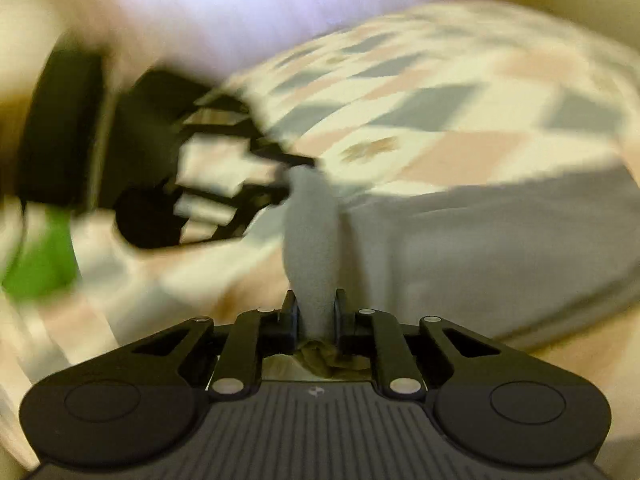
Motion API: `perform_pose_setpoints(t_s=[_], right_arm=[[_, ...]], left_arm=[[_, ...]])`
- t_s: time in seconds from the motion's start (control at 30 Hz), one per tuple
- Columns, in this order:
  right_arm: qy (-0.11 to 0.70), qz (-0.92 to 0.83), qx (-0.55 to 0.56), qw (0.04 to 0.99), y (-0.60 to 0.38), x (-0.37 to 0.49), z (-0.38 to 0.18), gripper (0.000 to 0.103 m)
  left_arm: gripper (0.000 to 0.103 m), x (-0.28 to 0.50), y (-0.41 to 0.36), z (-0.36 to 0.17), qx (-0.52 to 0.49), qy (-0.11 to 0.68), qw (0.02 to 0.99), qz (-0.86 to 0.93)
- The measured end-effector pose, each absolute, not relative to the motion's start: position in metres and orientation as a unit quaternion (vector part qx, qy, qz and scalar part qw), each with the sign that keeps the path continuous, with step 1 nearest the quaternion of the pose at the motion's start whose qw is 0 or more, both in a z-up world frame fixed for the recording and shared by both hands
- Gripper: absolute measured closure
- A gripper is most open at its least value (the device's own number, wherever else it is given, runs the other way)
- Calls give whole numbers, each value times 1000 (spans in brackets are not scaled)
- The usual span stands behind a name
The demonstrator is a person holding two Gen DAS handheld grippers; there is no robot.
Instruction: Fold clothes
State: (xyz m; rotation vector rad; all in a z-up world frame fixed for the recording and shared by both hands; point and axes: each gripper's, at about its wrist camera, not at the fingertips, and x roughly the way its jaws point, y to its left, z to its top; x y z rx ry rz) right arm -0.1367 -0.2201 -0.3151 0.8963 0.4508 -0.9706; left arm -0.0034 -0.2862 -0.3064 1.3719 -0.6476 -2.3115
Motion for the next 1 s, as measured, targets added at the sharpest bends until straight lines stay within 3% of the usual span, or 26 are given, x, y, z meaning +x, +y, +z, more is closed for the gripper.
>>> perform_pose_setpoints(t_s=[0.2, 0.37, 0.43, 0.77, 0.9, 0.93, 1.0], right_arm=[[124, -476, 527, 694, -281, -296, -332, 88], [138, -468, 591, 642, -330, -377, -392, 87], [134, -449, 596, 652, -337, -382, -393, 87], [143, -470, 489, 721, -318, -414, -343, 88], [163, -449, 546, 688, -323, -423, -388, 87], [162, -445, 554, 684, -325, -424, -393, 84], [156, -453, 560, 675, -326, -429, -392, 69]], left_arm=[[73, -105, -343, -269, 383, -13, 328, -863], [74, -128, -359, -312, 365, 188, 417, -811], [79, -131, -357, -332, 373, 239, 446, -778], [81, -141, -336, -344, 354, 292, 502, -733], [80, -153, -333, -357, 375, 275, 503, -728], [80, -155, -331, -358, 379, 271, 504, -728], [80, -153, -329, -355, 381, 271, 504, -726]])
